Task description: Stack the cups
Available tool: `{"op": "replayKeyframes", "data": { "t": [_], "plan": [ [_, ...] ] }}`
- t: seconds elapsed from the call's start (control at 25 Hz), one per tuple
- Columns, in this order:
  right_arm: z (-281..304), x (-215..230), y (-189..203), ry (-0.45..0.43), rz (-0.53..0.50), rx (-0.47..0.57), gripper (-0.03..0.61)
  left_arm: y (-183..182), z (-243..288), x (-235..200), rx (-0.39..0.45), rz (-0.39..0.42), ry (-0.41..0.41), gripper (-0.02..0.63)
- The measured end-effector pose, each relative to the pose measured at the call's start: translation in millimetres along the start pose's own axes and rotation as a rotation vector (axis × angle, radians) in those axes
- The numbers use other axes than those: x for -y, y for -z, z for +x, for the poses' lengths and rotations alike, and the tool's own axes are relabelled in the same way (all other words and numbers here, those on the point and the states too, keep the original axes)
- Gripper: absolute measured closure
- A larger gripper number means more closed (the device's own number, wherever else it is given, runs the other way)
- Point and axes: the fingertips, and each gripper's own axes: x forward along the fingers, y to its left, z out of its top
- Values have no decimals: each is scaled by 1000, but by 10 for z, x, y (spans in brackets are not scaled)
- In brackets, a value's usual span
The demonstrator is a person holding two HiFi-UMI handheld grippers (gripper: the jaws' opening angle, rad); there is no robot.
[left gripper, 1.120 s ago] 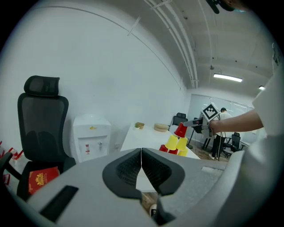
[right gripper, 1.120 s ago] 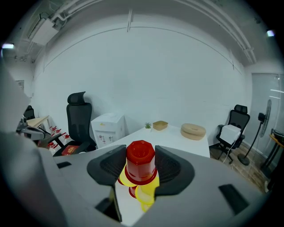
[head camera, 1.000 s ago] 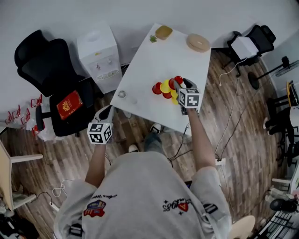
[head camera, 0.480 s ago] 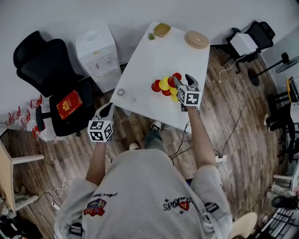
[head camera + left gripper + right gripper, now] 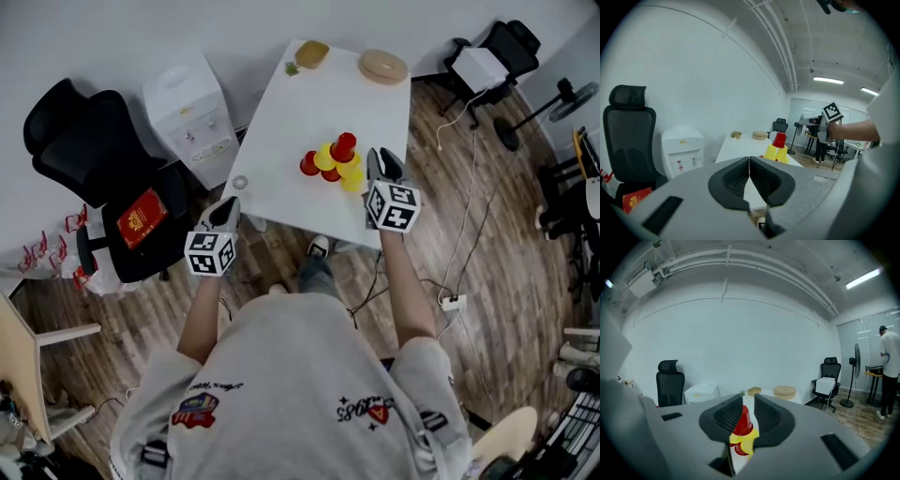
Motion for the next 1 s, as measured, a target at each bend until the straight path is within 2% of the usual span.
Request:
{"op": "replayKeyframes", "data": {
  "t": [0.08, 0.32, 0.48, 0.64, 0.76, 1.0],
  "plan": [
    [-174, 0, 109, 16, 5, -2, 572, -6, 49, 115, -5, 19, 29, 607],
    [-711, -39, 458, 47, 25, -8, 574, -72, 184, 528, -7, 79, 112, 607],
    [-1004, -55, 526, 65, 47, 8, 574, -190, 246, 773, 7, 122, 160, 607],
    [-1187, -65, 566, 85, 25, 22, 575, -349, 306, 959, 46, 153, 201, 607],
    [-1293, -154, 555, 60, -19, 37, 586, -432, 316, 1067, 77, 175, 214, 607],
    [-1504, -169, 523, 76, -59, 79, 586, -422, 330, 1248, 89, 184, 228, 607]
  ]
}}
